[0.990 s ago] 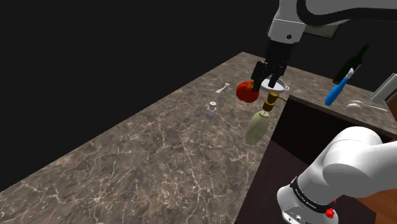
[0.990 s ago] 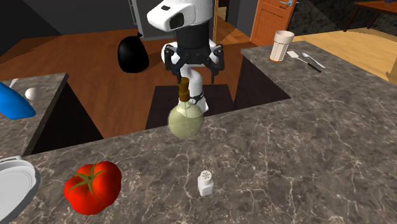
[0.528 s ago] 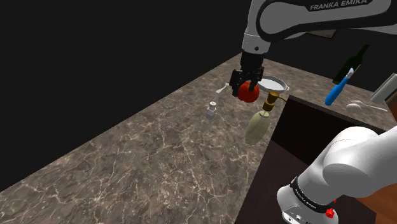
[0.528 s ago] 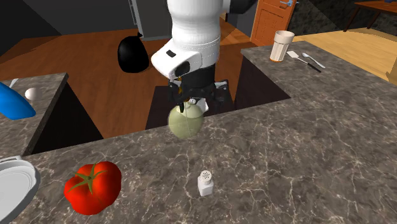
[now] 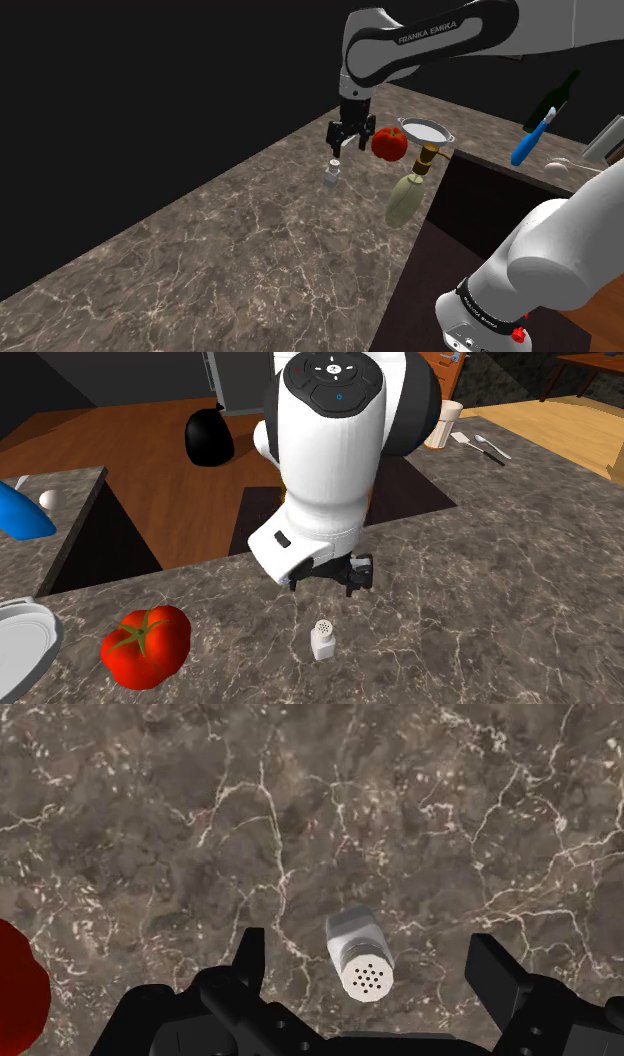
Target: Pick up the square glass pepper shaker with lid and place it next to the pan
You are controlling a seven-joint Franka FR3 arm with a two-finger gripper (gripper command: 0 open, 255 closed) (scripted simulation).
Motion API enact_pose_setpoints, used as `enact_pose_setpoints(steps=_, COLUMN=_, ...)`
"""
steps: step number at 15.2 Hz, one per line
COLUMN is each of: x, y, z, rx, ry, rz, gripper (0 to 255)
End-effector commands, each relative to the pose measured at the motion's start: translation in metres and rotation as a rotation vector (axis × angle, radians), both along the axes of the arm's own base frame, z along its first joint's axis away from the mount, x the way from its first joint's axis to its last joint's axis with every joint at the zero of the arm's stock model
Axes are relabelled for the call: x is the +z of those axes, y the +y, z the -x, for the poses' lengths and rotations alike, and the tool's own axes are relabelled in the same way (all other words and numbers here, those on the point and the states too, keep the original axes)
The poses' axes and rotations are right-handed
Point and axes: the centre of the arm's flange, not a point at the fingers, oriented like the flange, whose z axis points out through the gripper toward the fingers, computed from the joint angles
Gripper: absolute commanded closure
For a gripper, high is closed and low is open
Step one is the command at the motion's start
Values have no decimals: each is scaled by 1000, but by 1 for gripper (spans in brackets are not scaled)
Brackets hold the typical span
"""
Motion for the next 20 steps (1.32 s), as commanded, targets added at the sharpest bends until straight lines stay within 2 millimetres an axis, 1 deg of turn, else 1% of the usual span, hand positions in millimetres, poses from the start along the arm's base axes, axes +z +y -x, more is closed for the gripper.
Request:
enact_pose_setpoints(steps=1, x=-20, y=2, z=-20, rx=-6, ry=12, rz=6, gripper=0)
enact_pose_setpoints(steps=6, x=-65, y=6, z=-74, rx=-21, ry=42, rz=22, gripper=0)
enact_pose_setpoints(steps=7, x=-67, y=6, z=-76, rx=-22, ry=44, rz=22, gripper=0)
enact_pose_setpoints(steps=13, x=-98, y=6, z=-70, rx=-22, ry=44, rz=22, gripper=0)
enact_pose_setpoints(steps=14, x=-106, y=6, z=-68, rx=-22, ry=44, rz=22, gripper=0)
enact_pose_setpoints(steps=20, x=-106, y=6, z=-68, rx=-22, ry=44, rz=22, gripper=0)
